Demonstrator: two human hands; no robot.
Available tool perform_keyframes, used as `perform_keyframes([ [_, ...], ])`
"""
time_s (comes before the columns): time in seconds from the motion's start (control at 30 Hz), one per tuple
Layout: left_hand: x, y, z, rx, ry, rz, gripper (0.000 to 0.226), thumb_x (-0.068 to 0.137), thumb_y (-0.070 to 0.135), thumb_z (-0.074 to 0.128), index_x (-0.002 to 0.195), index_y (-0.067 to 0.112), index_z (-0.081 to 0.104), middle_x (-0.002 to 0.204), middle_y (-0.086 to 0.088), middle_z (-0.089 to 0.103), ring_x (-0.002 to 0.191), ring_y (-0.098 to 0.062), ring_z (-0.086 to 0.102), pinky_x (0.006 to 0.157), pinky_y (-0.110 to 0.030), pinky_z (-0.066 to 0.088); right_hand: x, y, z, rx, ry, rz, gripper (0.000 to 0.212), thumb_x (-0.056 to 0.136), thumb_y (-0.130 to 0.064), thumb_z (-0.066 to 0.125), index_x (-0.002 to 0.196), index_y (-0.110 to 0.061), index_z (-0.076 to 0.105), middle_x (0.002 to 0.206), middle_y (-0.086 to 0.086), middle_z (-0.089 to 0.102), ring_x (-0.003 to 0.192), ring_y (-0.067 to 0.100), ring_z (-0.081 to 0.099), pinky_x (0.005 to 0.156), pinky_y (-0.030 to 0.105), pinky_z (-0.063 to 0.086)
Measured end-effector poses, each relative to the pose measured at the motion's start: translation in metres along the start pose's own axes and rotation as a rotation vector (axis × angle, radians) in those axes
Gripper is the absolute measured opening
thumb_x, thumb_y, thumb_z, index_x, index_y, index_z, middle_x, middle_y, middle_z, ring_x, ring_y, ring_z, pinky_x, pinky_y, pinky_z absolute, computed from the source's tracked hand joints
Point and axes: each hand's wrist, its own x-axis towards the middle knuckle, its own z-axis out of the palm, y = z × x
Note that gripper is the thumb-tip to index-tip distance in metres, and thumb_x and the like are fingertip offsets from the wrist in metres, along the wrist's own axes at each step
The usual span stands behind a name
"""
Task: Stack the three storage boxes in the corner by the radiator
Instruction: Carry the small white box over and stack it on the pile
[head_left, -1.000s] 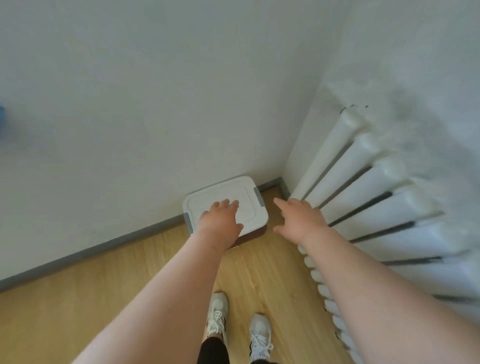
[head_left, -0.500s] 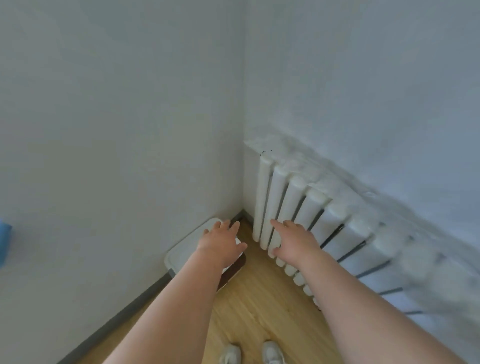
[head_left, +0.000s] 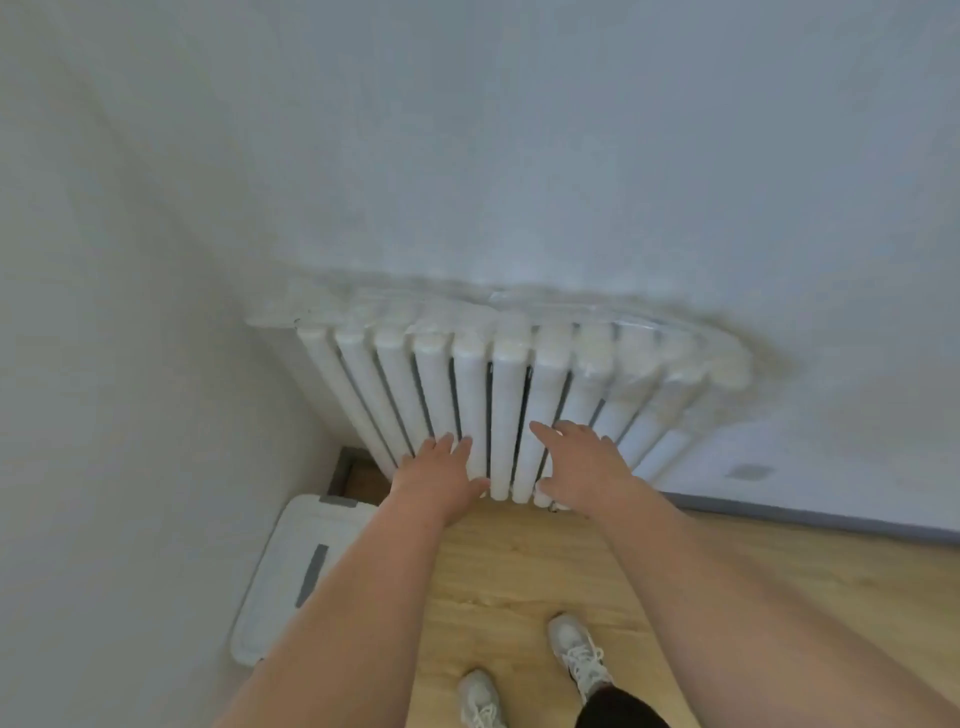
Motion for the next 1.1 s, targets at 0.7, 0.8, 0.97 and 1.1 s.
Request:
perform_keyframes([
  [0.7,0.001,0.365,0.038,0.319,0.004,0.576,0.071,0.095,0.052,0.039,0.152,0.021,0.01,0.159,-0.004,0.015,0.144,-0.024,0.019,0.113,-0.045,0.026,-0.217,0.306,0.041,0.304,0.111,0.593,0.074,0.092,-0.022,0.051,0.154,-0.027,0.012,0.157,0.006,0.025,0.14,0.028,0.029,0.108,0.043,0.034],
  [0.8,-0.007,0.43,0.06,0.361,-0.015,0.627,0.073,0.095,0.055,0.038,0.153,0.022,0.007,0.16,-0.002,0.012,0.146,-0.023,0.014,0.114,-0.046,0.026,-0.252,0.358,0.056,0.313,0.092,0.666,0.075,0.091,-0.021,0.052,0.154,-0.027,0.011,0.157,0.007,0.026,0.14,0.029,0.029,0.112,0.047,0.029],
  [0.97,-0.027,0.52,0.093,0.401,-0.048,0.718,0.074,0.095,0.055,0.039,0.153,0.023,0.006,0.16,-0.002,0.011,0.146,-0.024,0.013,0.115,-0.047,0.02,-0.309,0.428,0.079,0.364,0.09,0.749,0.076,0.091,-0.023,0.053,0.155,-0.026,0.011,0.157,0.009,0.024,0.142,0.031,0.026,0.115,0.052,0.023],
  [1.1,-0.043,0.585,0.111,0.44,-0.049,0.819,0.073,0.095,0.054,0.04,0.153,0.023,0.008,0.161,-0.002,0.011,0.146,-0.023,0.013,0.116,-0.046,0.019,-0.354,0.478,0.097,0.433,0.124,0.85,0.076,0.091,-0.027,0.056,0.154,-0.027,0.013,0.158,0.009,0.022,0.143,0.031,0.023,0.116,0.053,0.02],
])
